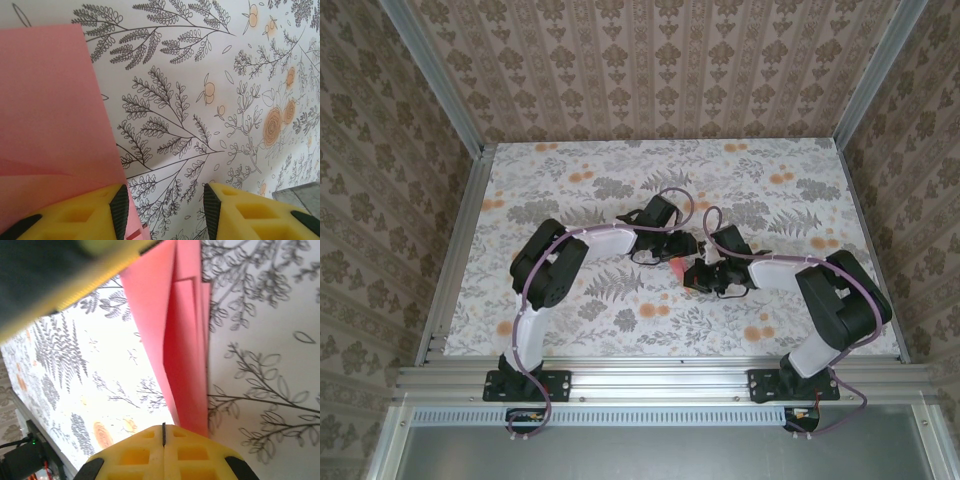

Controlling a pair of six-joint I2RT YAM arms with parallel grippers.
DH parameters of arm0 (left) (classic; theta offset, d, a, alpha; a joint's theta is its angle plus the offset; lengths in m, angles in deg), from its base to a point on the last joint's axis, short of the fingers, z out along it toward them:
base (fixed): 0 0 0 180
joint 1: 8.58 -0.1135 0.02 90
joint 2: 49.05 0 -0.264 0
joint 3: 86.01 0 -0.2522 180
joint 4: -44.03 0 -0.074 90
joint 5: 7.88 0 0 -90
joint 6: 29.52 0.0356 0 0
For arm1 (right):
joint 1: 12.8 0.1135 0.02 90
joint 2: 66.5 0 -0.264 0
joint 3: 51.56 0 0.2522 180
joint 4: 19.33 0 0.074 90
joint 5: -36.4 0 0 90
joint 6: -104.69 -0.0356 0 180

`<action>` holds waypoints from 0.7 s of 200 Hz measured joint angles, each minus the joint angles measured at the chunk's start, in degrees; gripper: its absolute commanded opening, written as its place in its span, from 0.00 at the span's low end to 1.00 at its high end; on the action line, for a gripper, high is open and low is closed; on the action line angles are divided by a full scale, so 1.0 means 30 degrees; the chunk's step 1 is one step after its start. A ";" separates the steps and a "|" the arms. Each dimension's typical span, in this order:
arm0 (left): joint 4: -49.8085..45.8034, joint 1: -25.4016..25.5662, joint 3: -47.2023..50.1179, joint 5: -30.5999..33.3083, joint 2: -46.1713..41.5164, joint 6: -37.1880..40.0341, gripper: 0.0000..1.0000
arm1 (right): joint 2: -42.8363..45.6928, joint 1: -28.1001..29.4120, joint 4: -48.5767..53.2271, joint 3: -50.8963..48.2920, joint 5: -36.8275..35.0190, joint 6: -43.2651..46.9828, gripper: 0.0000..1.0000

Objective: Fold a paper plane with a square sheet of paper (pick it up from the middle)
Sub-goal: Fold the wing for the fifth time at the center of the table.

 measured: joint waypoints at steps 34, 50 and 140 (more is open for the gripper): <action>-0.0080 0.0000 -0.0036 0.0000 0.0000 0.0066 0.47 | -0.0204 -0.0124 -0.0364 -0.0554 0.0036 0.0219 0.00; -0.0146 0.0000 -0.0073 0.0000 0.0015 0.0131 0.46 | -0.0204 -0.0138 -0.0612 -0.0685 0.0073 0.0226 0.00; -0.0342 0.0073 -0.0109 -0.0153 0.0029 0.0219 0.47 | 0.0430 -0.0357 -0.0641 -0.1326 0.0131 0.0408 0.00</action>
